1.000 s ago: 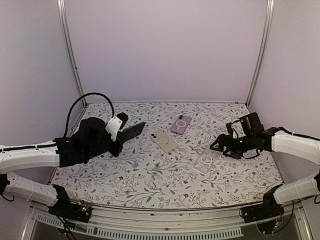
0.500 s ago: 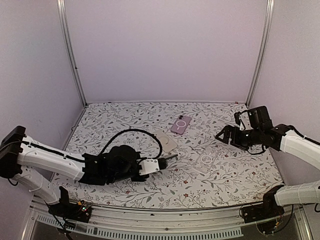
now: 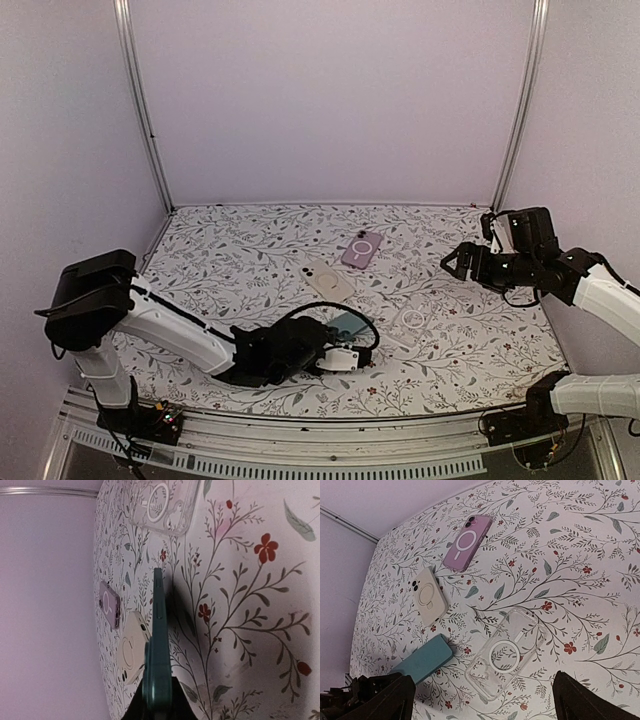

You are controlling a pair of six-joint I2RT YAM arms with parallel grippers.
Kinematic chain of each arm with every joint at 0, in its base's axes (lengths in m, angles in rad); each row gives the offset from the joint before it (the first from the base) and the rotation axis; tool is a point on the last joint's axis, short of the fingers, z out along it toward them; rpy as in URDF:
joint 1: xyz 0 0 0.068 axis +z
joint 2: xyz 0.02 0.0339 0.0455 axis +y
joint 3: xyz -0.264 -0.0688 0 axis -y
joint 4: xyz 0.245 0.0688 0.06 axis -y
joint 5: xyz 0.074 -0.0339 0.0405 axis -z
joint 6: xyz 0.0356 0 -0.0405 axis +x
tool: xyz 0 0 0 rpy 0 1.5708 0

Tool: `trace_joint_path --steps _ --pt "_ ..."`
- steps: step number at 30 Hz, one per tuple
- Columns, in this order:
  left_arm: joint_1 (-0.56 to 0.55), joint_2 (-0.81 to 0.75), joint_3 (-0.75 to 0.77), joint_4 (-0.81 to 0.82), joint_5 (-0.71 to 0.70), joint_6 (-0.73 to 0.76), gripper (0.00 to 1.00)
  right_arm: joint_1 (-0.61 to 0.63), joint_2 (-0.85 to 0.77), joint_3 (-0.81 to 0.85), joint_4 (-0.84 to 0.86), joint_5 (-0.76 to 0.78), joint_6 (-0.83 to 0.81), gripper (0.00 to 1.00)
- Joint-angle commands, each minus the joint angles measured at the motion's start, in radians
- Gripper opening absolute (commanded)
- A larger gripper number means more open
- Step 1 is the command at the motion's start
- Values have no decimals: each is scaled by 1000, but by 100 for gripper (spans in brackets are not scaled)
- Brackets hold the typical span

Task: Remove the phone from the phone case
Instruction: Place the phone at the center of the board.

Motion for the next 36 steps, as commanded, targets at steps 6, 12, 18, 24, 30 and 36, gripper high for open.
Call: trace_joint_path --steps 6,12,18,24,30,36 --pt "-20 86 37 99 -71 166 14 -4 -15 14 -11 14 -15 99" --pt "-33 120 97 -94 -35 124 21 -4 -12 12 -8 13 -19 99" --pt "-33 124 126 -213 11 51 33 -4 -19 2 -7 7 -17 99" --pt "-33 120 152 -308 90 -35 45 -4 -32 0 -7 3 -18 99" --pt "-30 123 191 -419 139 -99 47 -4 -36 -2 -7 -5 -15 99" --pt "-11 94 248 -563 249 -199 52 -5 -44 -2 -5 -11 -14 99"
